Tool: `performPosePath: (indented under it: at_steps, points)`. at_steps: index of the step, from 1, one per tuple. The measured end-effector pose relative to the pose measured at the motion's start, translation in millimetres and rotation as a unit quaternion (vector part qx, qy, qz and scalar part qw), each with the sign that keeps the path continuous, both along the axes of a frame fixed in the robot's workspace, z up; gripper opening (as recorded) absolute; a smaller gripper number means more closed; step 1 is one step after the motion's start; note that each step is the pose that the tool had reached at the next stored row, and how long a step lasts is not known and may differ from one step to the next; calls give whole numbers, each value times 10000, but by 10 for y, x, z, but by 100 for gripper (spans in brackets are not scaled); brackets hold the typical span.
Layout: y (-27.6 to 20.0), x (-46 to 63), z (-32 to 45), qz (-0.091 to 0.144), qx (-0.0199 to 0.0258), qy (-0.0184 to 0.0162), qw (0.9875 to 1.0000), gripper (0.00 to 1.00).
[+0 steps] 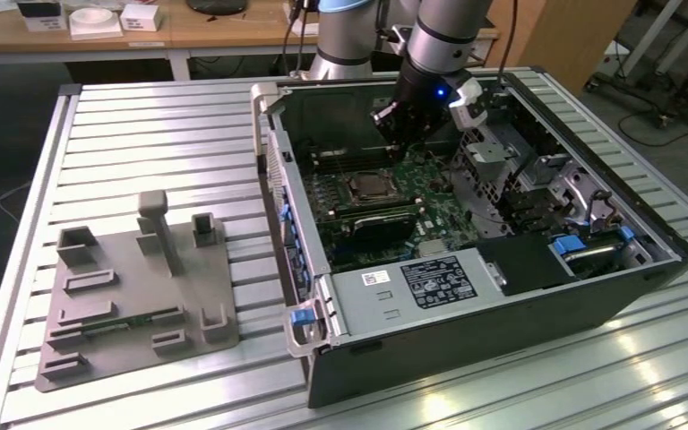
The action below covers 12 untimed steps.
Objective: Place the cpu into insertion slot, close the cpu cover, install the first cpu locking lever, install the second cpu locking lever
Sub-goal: 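Close the cpu cover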
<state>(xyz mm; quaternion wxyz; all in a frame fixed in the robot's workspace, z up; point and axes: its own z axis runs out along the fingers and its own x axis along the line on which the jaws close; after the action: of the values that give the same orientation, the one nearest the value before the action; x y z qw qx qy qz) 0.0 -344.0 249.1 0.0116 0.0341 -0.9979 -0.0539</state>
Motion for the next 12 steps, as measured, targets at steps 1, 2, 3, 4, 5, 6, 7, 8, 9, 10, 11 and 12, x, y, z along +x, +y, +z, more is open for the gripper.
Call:
performPosePath:
  at_steps: [1,2,3,4,5,6,7,8,9,10,11,12]
  points:
    - [0,0,0,0,0,0,10000,10]
    - [0,0,0,0,0,0,10000,10]
    - [0,0,0,0,0,0,10000,10]
    - [0,-3,0,-1,0,-3,10000,10]
    - [0,-8,0,-1,0,-10,10000,10]
    - [0,-17,0,0,0,-23,10000,10]
    - [0,-30,0,0,0,-42,10000,10]
    - [0,-46,-1,0,-1,-67,10000,10]
    - [0,-63,-2,0,-1,-97,10000,10]
    - [0,-83,-2,0,-2,-132,9999,10]
    - [0,-100,-4,0,-3,-166,9999,10]
    - [0,-115,-5,0,-3,-194,9998,10]
